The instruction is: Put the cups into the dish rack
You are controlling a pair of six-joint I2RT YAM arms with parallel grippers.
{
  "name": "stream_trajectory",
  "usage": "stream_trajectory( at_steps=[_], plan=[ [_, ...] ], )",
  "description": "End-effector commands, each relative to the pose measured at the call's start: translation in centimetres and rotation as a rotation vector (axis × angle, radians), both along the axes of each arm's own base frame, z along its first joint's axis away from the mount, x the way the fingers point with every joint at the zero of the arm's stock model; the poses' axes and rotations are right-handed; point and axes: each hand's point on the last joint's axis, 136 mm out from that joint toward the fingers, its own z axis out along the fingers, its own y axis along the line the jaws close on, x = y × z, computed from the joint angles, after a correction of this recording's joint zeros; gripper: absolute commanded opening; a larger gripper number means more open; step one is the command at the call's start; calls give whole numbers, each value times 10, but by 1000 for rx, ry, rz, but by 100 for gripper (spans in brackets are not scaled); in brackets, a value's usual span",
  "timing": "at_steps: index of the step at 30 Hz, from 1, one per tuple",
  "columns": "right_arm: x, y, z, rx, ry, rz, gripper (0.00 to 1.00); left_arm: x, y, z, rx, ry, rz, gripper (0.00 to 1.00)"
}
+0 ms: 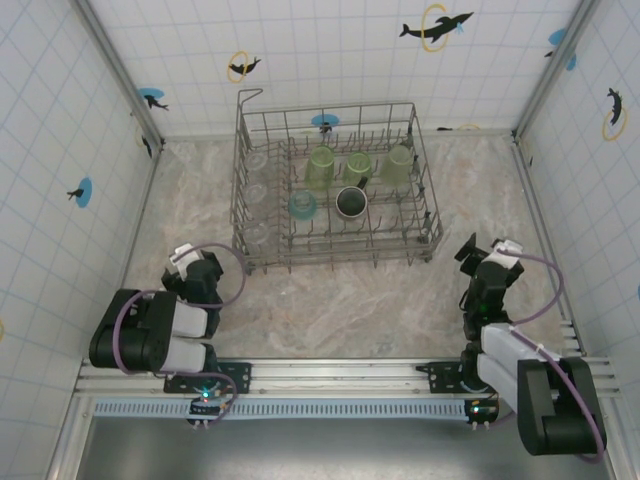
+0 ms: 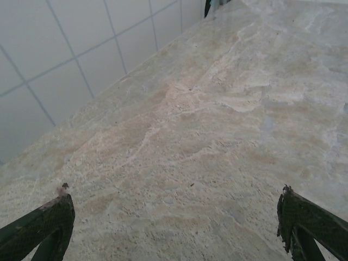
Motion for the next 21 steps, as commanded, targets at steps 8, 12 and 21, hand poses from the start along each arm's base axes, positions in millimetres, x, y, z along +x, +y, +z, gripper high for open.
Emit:
stream_trajectory(
  at_steps=[8,12,21],
  plan=[
    [-46,-9,-41,-45,22,-33,100,22,-20,12,-15,-68,-163,97],
    [-28,-2,-35,-75,33,5,100,14,-27,23,-47,-169,-245,98],
    [14,56,-48,-163,91,362,100,17,-31,10,-58,-98,-264,98]
  ],
)
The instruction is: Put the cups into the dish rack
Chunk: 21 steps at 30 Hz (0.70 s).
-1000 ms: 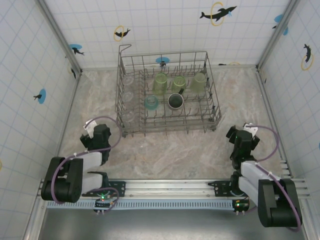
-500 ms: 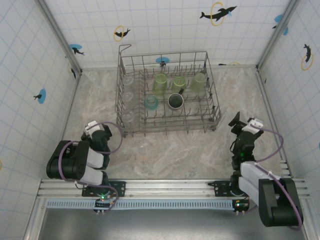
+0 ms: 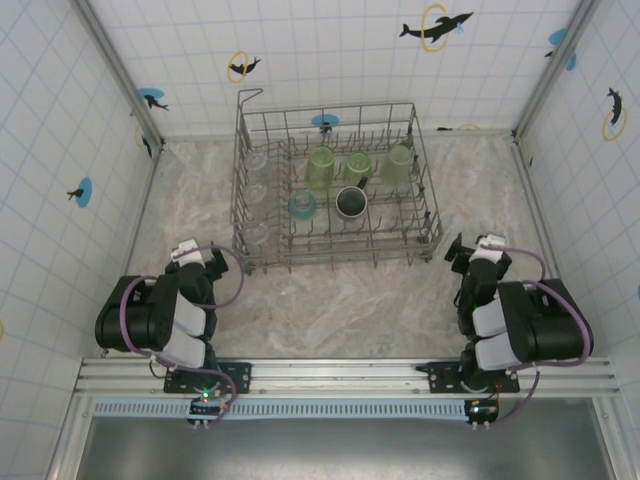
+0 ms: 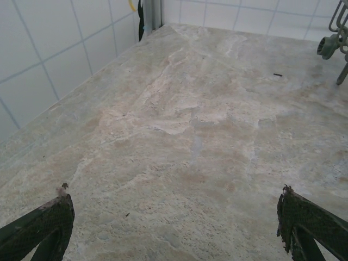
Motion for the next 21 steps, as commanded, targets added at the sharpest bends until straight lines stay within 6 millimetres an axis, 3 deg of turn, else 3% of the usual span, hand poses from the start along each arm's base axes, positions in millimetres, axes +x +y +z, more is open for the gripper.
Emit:
stream_trajectory(
  at_steps=[1,2,4,6,8,21],
  plan=[
    [-15,31,-20,-22,56,221,100,-5,-3,0,-1,-6,-25,98],
    [-12,31,-29,22,105,234,100,-5,-3,1,1,-10,-24,98],
    [-7,31,-19,28,45,245,100,-4,-3,1,0,-7,-25,98],
    [-4,25,-34,44,132,208,100,-5,-2,1,1,-8,-23,98],
    [-4,23,-26,20,88,190,100,-5,-3,0,0,-7,-24,98],
    [-3,22,-30,22,114,178,100,-5,-2,0,-1,-5,-23,98]
  ],
)
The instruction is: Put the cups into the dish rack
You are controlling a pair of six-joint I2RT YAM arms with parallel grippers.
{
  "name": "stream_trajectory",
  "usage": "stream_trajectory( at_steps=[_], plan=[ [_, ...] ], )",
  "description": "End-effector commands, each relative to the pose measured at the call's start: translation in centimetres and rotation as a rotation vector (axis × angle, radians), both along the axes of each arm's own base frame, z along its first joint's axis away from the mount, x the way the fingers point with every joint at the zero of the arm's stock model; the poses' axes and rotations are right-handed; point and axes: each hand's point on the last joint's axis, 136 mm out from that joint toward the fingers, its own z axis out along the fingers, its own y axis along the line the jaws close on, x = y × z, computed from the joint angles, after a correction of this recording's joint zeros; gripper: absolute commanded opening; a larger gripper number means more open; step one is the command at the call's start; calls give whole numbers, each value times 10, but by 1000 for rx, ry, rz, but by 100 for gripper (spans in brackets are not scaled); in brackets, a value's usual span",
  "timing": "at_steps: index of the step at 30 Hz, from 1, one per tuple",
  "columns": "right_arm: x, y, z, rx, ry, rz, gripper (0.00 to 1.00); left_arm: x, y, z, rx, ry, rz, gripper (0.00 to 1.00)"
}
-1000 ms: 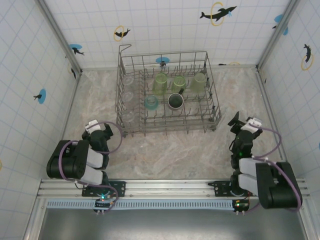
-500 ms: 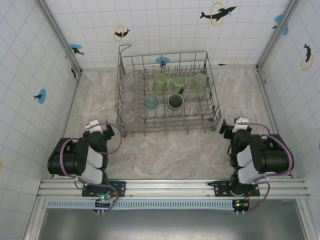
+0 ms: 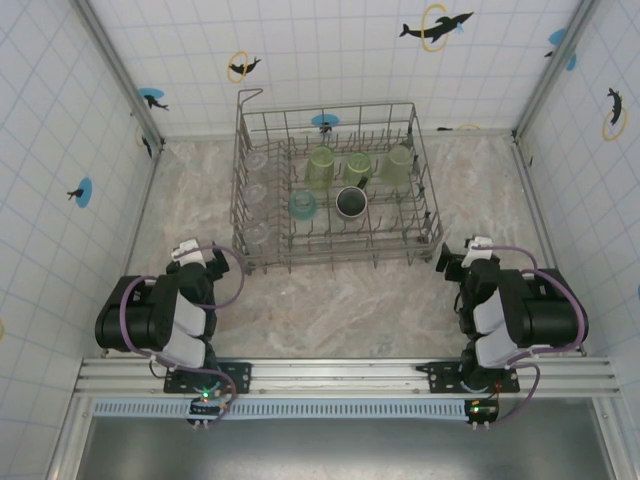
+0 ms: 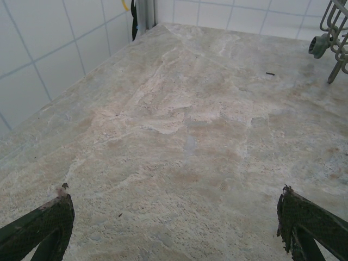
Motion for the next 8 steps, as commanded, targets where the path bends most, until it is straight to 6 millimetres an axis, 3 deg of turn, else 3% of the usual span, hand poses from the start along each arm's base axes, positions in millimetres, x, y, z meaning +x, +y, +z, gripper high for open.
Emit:
stream_trajectory(
  at_steps=[1,8],
  plan=[
    [-2,1,0,-10,-1,3,100,-5,1,1,5,-9,-5,98],
    [-1,1,1,-5,-2,7,100,-5,1,0,5,-6,-6,98]
  ],
)
